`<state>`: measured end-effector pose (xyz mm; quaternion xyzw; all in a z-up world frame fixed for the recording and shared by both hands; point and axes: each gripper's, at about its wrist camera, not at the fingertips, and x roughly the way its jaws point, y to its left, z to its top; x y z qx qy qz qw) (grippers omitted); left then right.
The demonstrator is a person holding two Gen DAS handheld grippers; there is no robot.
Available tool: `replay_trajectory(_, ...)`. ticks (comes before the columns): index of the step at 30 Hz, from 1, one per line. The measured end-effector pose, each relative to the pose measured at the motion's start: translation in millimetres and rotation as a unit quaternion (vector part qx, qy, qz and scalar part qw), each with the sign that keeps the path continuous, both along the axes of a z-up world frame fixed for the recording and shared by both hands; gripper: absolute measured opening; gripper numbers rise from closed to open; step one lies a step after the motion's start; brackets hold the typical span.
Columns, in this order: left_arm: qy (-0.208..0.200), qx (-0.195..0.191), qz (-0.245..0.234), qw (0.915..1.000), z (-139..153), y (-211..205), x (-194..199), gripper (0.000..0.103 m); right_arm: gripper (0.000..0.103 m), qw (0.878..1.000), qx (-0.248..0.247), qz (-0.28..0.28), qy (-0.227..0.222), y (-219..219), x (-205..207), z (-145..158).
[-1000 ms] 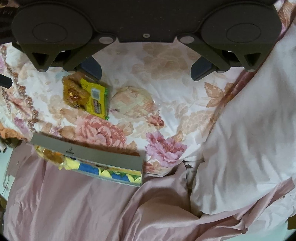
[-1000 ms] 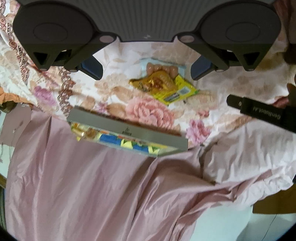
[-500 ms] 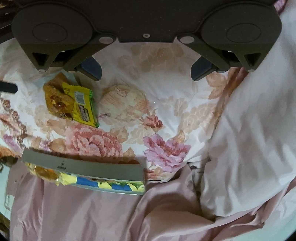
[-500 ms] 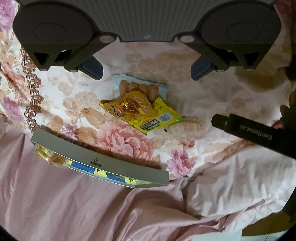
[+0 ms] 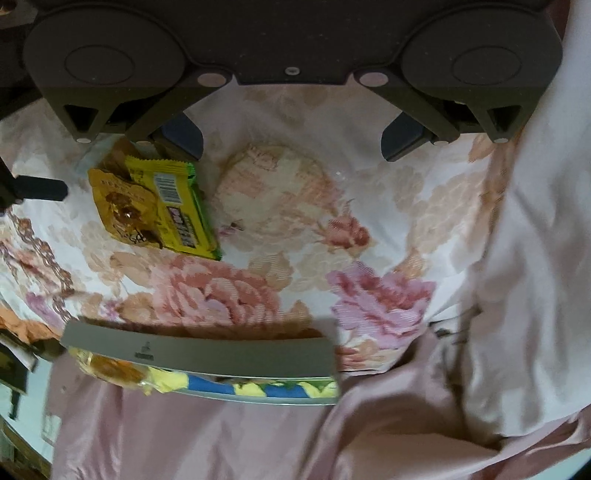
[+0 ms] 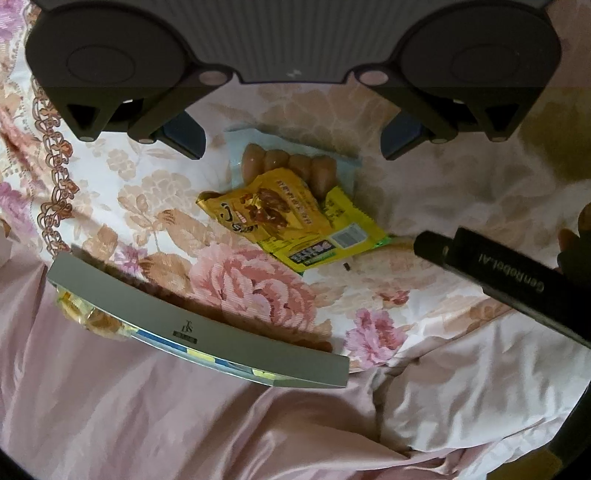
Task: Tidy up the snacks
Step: 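Move both open tools back toward the remaining snacks, then close left tool on the round biscuit while right tool approaches the sausage pack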
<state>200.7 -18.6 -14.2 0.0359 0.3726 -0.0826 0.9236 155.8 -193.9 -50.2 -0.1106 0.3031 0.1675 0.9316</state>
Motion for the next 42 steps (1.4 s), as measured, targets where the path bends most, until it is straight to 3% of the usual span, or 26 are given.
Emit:
replay_trajectory(6, -0.02, 0.03, -0.026, 0.999, -3.0, -2.4, 12.3, 0.102, 0.103, 0.999, 0.038, -0.012, 0.031, -4.3, 18.5, -7.4)
replay_trajectory(13, -0.038, 0.004, -0.057, 0.9977, -5.3, 3.5, 30.6, 0.102, 0.103, 0.998, 0.055, -0.019, 0.037, -4.6, 32.0, -12.1)
replay_trajectory(21, -0.044, 0.014, -0.092, 0.9947, -19.4, -1.3, 38.0, 0.102, 0.103, 0.997, 0.066, -0.025, 0.032, -1.9, 39.2, -15.3)
replay_trajectory(37, -0.04, -0.016, -0.088, 0.9952, -24.6, 3.9, 41.0, 0.101, 0.103, 0.997, 0.07, -0.036, 0.021, 1.0, 40.0, -17.9)
replay_trajectory(42, -0.041, -0.023, -0.091, 0.9947, -24.3, 4.3, 39.4, 0.095, 0.103, 0.996, 0.072, -0.04, 0.021, 1.5, 39.5, -18.0)
